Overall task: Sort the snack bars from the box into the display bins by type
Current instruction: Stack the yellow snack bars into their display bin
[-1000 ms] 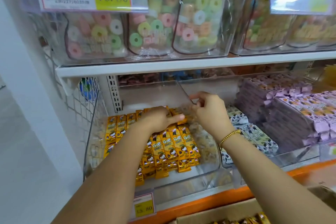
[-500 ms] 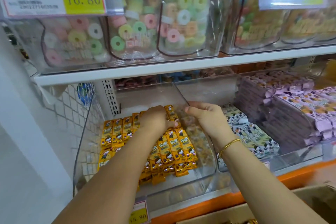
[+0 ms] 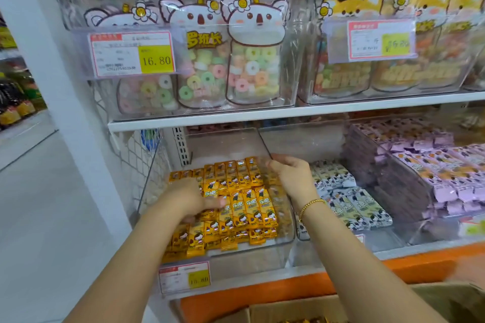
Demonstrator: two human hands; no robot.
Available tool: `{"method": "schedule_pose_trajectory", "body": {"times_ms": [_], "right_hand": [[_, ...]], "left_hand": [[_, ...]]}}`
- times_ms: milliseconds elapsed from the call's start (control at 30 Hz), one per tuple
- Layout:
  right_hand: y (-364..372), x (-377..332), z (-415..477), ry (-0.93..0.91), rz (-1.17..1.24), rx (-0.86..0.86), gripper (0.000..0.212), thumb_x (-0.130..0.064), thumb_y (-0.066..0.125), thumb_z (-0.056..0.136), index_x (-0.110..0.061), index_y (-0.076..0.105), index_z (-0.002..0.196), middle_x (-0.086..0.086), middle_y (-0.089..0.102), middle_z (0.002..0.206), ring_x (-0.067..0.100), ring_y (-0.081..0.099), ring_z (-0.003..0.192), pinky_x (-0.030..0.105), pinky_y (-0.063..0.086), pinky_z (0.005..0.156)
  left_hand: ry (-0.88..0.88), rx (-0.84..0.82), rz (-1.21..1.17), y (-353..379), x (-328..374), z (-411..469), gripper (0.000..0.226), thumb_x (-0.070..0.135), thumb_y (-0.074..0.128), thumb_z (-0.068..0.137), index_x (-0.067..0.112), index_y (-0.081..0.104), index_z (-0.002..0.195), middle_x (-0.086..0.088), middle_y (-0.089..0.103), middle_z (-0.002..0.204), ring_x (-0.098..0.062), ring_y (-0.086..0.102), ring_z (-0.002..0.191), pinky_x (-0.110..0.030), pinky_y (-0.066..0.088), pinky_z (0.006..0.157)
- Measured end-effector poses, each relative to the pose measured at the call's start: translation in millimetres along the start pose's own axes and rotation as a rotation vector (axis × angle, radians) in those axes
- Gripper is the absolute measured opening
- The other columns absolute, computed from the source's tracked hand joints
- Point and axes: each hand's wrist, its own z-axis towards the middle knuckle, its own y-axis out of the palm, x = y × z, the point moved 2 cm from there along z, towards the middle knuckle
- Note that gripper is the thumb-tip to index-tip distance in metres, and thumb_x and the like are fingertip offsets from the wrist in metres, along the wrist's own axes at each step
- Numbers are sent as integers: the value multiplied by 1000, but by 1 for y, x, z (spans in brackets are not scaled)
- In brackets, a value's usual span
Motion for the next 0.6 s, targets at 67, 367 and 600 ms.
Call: {"method": "schedule_pose_trajectory", "body": {"times_ms": [67, 367, 600], "right_hand": [[0, 0, -1, 7, 3, 3, 35, -19, 69, 85, -6, 65, 118, 7, 70, 102, 22, 65, 96, 37, 53, 90], [2, 3, 4, 8, 8, 0, 34, -16, 69, 85, -8, 65, 118, 7, 69, 107, 21, 64, 98, 37, 52, 91], [-2, 2, 7, -21, -37, -10, 22, -13, 67, 86, -13, 67, 108, 0, 68, 95, 13, 61, 85, 22, 50, 74]], "left_hand": [[-46, -82, -110, 5, 2, -7, 56, 42, 79, 73, -2, 55, 99, -7, 61, 70, -13, 61, 48, -28, 54, 54], [69, 212, -123, 7, 73, 16, 40, 36, 67, 84, 4, 56, 107, -10, 64, 104, -25, 64, 96, -29, 46, 71], [242, 180, -88, 35, 89, 43, 41, 41, 46, 97, 6, 63, 112, -14, 64, 112, -28, 59, 102, -28, 40, 74]]}}
